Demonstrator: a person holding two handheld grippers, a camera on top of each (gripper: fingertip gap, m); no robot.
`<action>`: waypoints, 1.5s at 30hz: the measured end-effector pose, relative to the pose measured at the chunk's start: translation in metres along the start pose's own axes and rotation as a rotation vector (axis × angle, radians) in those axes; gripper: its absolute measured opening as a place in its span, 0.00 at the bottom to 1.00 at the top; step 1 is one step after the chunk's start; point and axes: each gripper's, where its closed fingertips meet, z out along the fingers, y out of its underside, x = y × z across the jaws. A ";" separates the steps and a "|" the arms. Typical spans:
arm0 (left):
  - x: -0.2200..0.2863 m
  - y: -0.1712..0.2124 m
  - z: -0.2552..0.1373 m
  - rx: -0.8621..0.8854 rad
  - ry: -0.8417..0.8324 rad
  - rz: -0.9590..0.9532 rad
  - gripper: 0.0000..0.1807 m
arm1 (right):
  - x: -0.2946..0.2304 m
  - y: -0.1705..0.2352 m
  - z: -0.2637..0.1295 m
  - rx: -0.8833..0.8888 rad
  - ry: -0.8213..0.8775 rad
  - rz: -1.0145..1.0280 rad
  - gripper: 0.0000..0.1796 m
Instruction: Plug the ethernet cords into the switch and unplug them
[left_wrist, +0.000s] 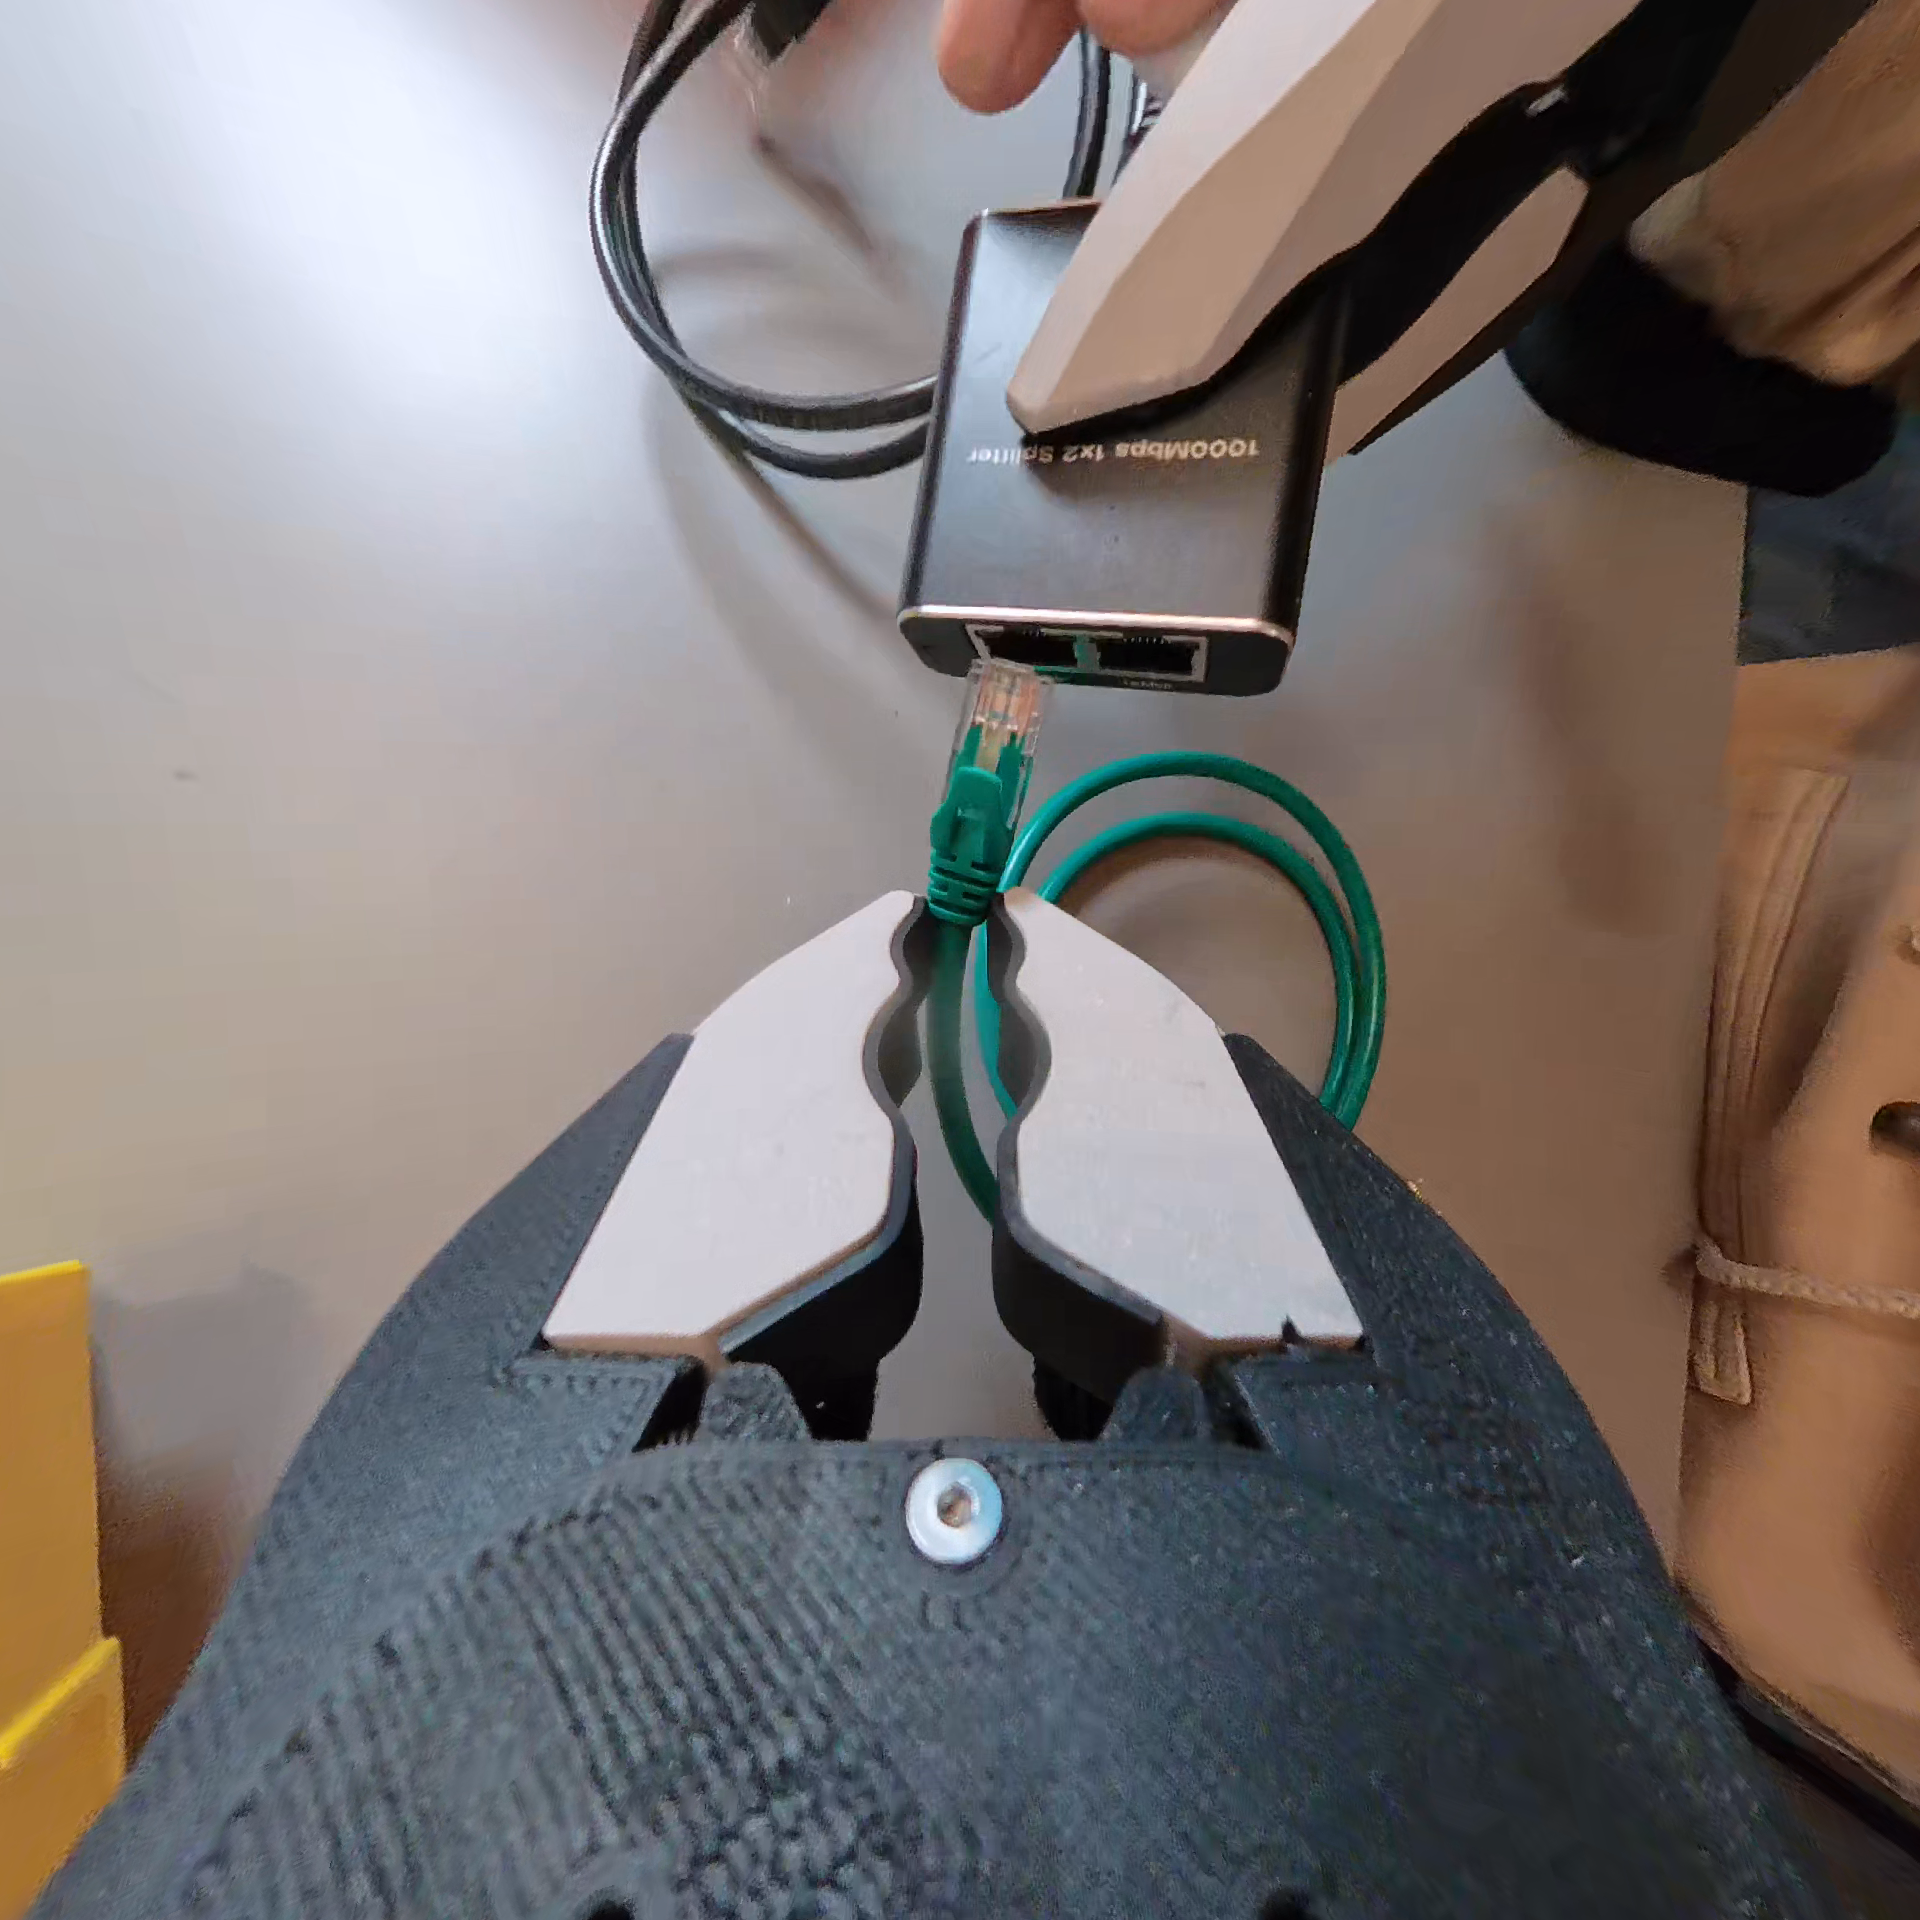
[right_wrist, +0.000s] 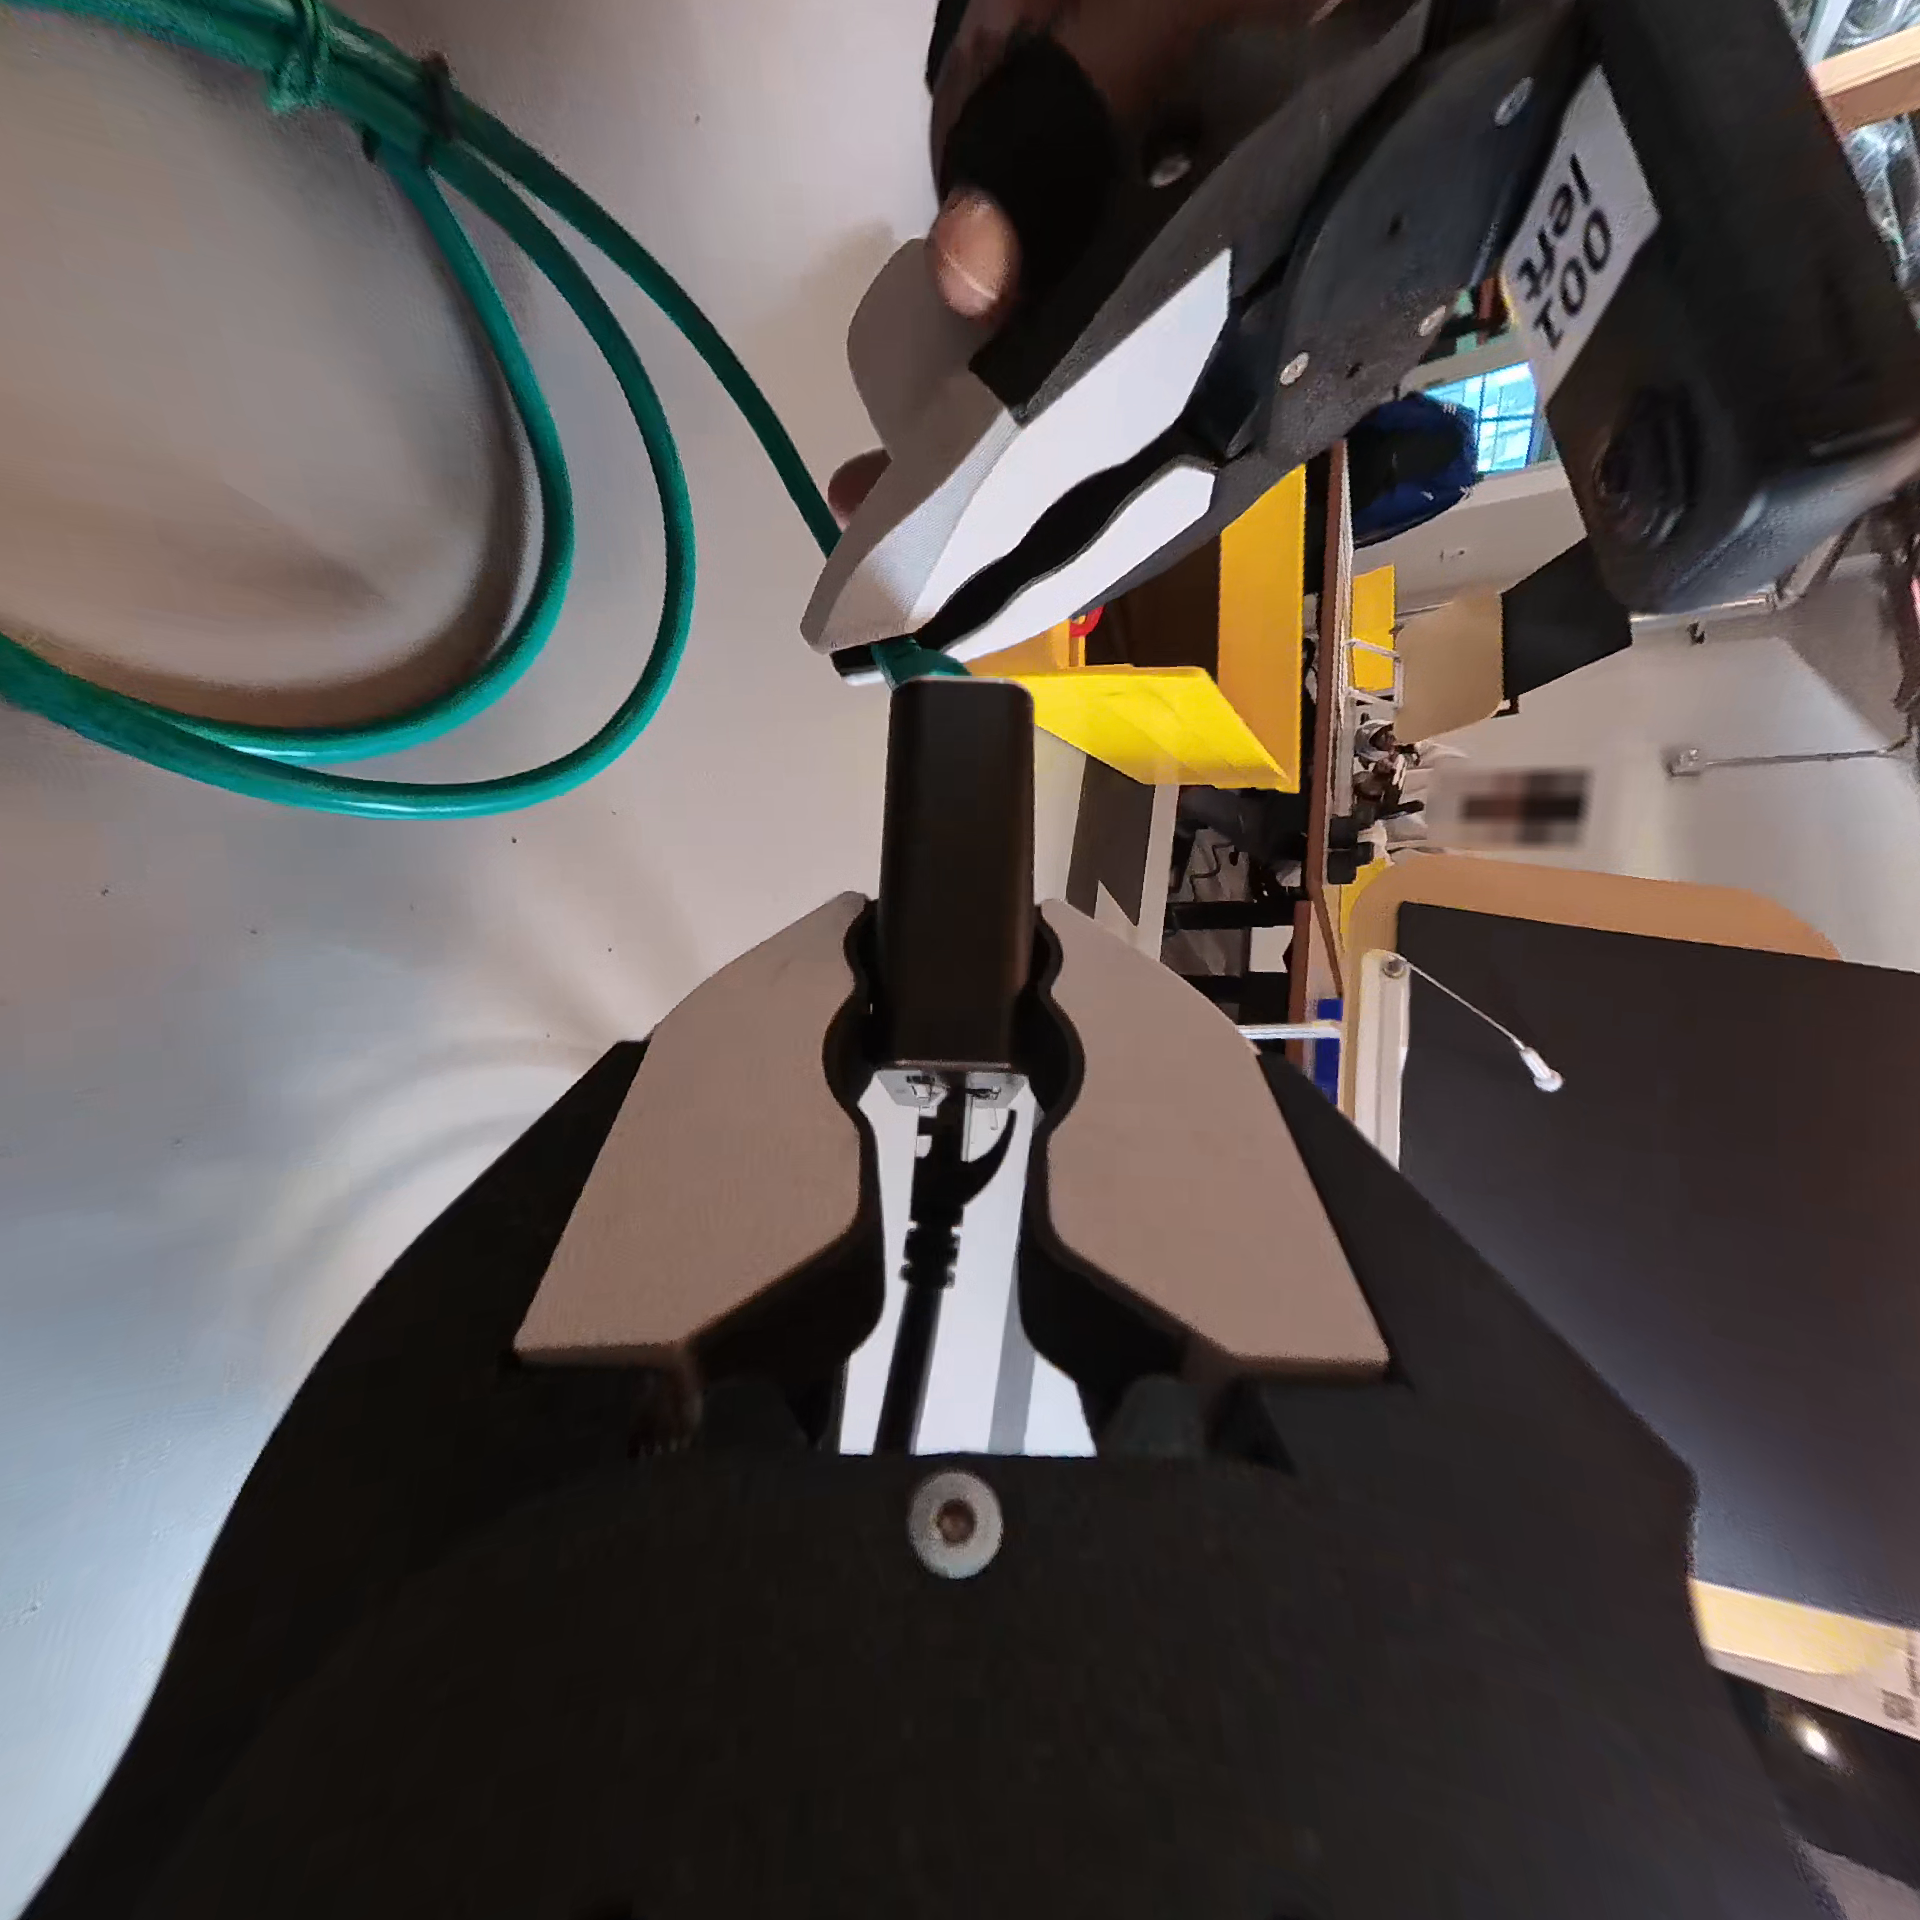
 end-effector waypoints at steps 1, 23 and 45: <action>-0.001 0.003 0.001 -0.019 -0.004 -0.011 0.06 | -0.001 0.001 0.002 -0.009 0.001 -0.010 0.14; 0.019 0.029 0.009 -0.203 0.062 0.112 0.05 | -0.034 -0.026 0.008 0.039 -0.067 -0.160 0.14; 0.079 0.010 0.002 0.116 0.502 0.280 0.05 | -0.031 -0.068 -0.036 0.260 -0.205 0.057 0.14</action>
